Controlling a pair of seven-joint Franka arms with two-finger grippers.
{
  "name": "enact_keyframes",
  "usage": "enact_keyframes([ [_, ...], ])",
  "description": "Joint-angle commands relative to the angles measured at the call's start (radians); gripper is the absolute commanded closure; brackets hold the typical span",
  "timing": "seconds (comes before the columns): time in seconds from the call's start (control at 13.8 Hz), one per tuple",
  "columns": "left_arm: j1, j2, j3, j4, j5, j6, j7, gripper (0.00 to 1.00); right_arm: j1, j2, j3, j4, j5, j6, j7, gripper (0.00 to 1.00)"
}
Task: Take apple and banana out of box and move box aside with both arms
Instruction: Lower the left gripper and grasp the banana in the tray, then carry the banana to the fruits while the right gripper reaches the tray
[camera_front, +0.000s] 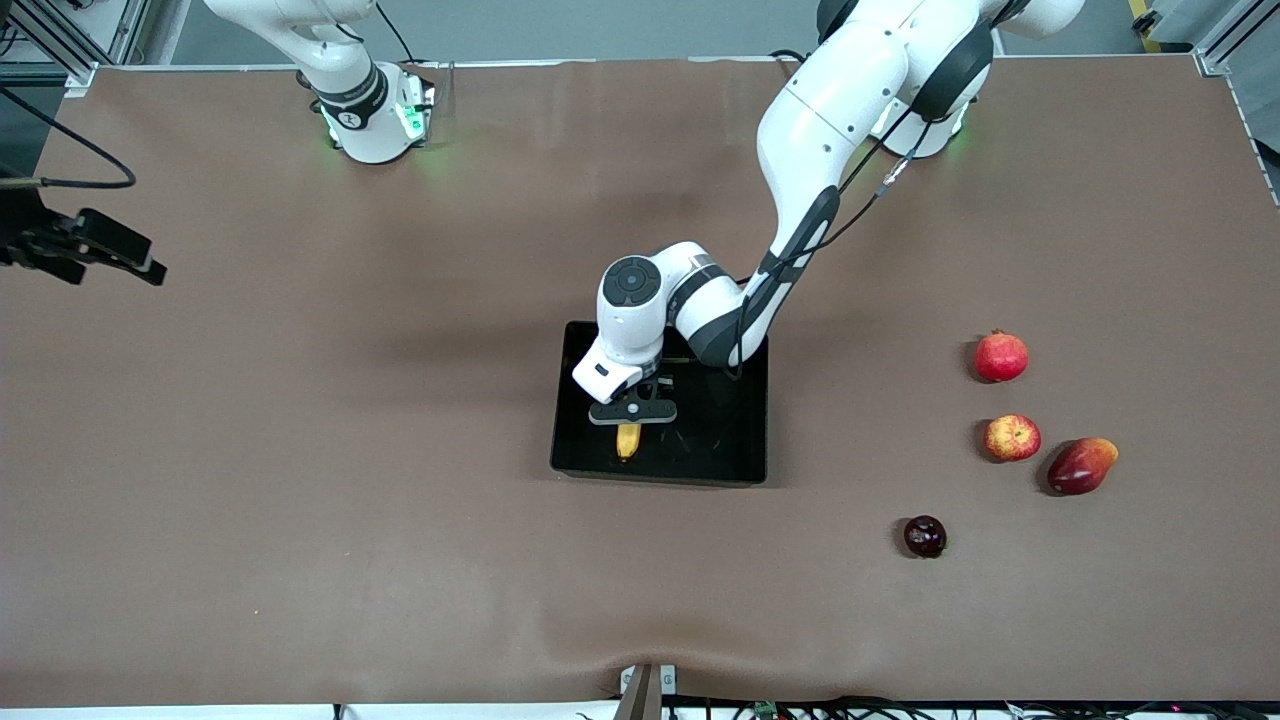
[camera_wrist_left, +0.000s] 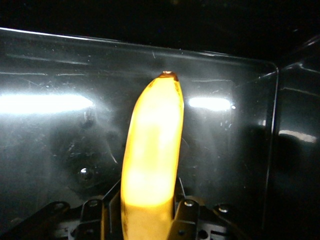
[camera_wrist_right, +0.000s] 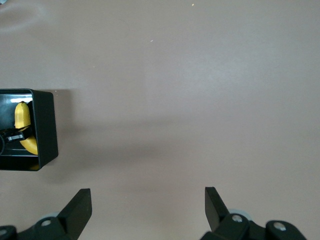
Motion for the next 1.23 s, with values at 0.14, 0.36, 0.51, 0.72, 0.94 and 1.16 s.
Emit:
enact_keyframes([
  [0.14, -0.014, -0.022, 0.039, 0.025, 0.022, -0.072, 0.012, 1.0, 0.032, 0.03, -0.003, 0.013, 0.016, 0.026, 0.03, 0.0],
  [0.36, -0.009, -0.065, 0.031, 0.025, 0.019, -0.149, 0.012, 1.0, 0.046, 0.035, -0.003, 0.013, 0.007, 0.027, 0.044, 0.0],
  [0.51, -0.004, -0.104, 0.028, 0.025, 0.011, -0.169, 0.012, 1.0, 0.048, 0.042, -0.003, 0.014, 0.008, 0.027, 0.045, 0.0],
  [0.72, 0.002, -0.164, 0.03, 0.025, 0.001, -0.211, 0.01, 1.0, 0.061, 0.045, -0.003, 0.014, 0.008, 0.041, 0.045, 0.0],
  [0.94, 0.046, -0.237, 0.028, 0.023, -0.027, -0.246, 0.019, 1.0, 0.075, 0.058, -0.002, 0.017, 0.01, 0.05, 0.087, 0.0],
  [1.16, 0.117, -0.361, 0.024, -0.046, -0.058, -0.255, 0.073, 1.0, 0.104, 0.087, -0.003, 0.034, 0.005, 0.066, 0.14, 0.0],
])
